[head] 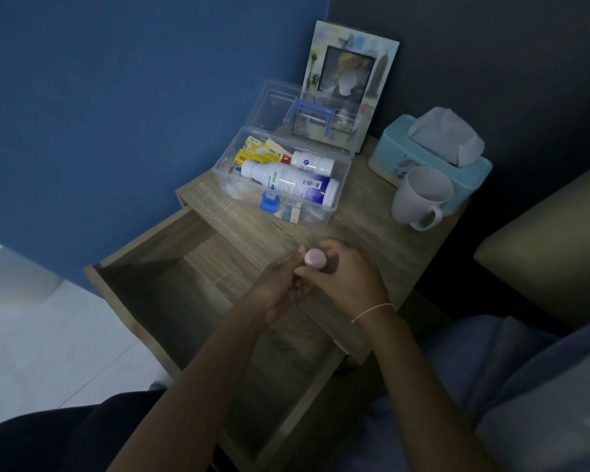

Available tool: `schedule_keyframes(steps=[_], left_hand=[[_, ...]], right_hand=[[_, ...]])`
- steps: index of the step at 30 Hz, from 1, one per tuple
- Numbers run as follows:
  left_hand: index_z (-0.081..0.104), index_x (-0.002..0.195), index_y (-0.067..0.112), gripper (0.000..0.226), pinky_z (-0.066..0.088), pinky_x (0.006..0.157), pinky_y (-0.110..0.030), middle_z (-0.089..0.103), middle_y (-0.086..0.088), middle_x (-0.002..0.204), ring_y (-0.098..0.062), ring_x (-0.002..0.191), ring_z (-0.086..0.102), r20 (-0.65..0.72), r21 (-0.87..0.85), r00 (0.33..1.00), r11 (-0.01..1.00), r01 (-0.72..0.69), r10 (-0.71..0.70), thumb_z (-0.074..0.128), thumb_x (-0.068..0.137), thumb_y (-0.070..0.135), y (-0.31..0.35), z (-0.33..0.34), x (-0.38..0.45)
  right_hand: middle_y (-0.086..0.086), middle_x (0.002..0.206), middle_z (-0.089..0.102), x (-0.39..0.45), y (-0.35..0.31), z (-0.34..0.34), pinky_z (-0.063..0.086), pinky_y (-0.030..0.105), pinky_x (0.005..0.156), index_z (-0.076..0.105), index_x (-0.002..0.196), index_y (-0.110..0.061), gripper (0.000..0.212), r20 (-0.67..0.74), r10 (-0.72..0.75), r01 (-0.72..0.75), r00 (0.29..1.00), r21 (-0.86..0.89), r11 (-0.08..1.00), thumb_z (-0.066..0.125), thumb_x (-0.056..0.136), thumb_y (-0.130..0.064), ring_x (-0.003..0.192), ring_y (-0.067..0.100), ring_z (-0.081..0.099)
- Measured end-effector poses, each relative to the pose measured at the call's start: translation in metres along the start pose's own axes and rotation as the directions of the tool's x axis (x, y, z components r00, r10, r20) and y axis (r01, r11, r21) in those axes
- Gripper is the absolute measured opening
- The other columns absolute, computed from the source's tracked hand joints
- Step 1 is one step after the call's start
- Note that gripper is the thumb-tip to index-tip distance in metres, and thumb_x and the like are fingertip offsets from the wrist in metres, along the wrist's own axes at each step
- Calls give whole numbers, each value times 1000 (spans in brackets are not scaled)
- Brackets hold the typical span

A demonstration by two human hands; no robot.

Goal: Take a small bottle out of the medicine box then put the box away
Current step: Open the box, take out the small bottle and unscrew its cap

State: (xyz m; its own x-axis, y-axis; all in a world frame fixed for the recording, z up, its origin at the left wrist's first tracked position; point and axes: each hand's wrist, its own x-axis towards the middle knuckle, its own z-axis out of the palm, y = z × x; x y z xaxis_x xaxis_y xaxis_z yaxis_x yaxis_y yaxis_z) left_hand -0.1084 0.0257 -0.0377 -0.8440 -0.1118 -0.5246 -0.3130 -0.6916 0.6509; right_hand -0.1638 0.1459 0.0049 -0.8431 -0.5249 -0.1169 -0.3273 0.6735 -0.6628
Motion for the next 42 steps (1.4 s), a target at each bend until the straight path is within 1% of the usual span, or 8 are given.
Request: schedule_keyframes(steps=[3, 8, 13, 19, 27, 31, 36, 42], left_hand=[[73, 89, 15, 33, 55, 76, -21, 73, -2, 86, -6, 75, 65, -8, 25, 1000, 1000, 10, -10, 50, 95, 39, 0, -1, 1], [74, 89, 17, 29, 53, 82, -29, 72, -7, 91, -12, 82, 65, -6, 13, 1000, 1000, 2, -2, 53, 94, 37, -1, 0, 4], [78, 82, 18, 33, 56, 77, -24, 73, -4, 86, -8, 75, 66, -6, 14, 1000, 1000, 8, -8, 54, 92, 39, -2, -1, 4], [77, 83, 19, 33, 54, 78, -23, 74, -2, 87, -9, 80, 64, -14, 27, 1000, 1000, 11, -10, 51, 96, 34, -2, -1, 4], [77, 79, 18, 33, 52, 76, -22, 55, -4, 81, -10, 75, 50, -13, -13, 1000, 1000, 25, -25, 53, 94, 35, 1, 1, 2], [72, 89, 16, 28, 54, 69, -20, 67, -3, 82, -8, 72, 56, -34, 12, 999, 999, 32, -32, 52, 95, 35, 2, 0, 0], [64, 103, 14, 22, 56, 58, -19, 74, -5, 78, -10, 65, 70, -6, -33, 998, 998, 58, -59, 47, 98, 26, 3, 2, -1], [64, 109, 12, 23, 58, 66, -21, 75, -7, 89, -15, 78, 73, 34, -25, 998, 998, 58, -57, 45, 98, 19, 6, 5, 1]], right_hand=[[0, 95, 65, 2, 1, -1, 53, 35, 76, 64, 99, -24, 31, -1, -25, 25, 1000, 3, 1000, 72, 76, -43, 90, 16, 61], [2, 115, 60, 0, 0, -2, 51, 38, 89, 58, 121, -27, 44, 13, -80, 80, 997, 46, 996, 69, 80, -39, 106, 17, 57], [4, 103, 59, 1, -1, 0, 47, 30, 76, 65, 104, -21, 34, -41, -64, 64, 997, 2, 998, 75, 75, -36, 93, 19, 59], [2, 108, 60, -3, -4, -6, 50, 34, 91, 67, 113, -23, 36, -7, -151, 151, 988, 116, 982, 67, 80, -10, 101, 17, 60], [2, 106, 58, 0, -7, -5, 48, 31, 81, 66, 105, -19, 30, -27, -123, 123, 992, 0, 992, 75, 76, -23, 96, 17, 57], [-3, 98, 56, -1, -7, -11, 49, 28, 80, 68, 104, -21, 24, -25, -169, 170, 985, 72, 983, 69, 80, -18, 92, 16, 60], [-12, 103, 61, 0, 5, -19, 47, 11, 71, 60, 101, -33, 36, -43, -27, 37, 999, 250, 967, 75, 76, -12, 93, -2, 59], [-4, 107, 67, -8, 30, -16, 54, 24, 84, 60, 117, -22, 44, -144, 108, -40, 984, 406, 913, 74, 78, -7, 99, 10, 66]])
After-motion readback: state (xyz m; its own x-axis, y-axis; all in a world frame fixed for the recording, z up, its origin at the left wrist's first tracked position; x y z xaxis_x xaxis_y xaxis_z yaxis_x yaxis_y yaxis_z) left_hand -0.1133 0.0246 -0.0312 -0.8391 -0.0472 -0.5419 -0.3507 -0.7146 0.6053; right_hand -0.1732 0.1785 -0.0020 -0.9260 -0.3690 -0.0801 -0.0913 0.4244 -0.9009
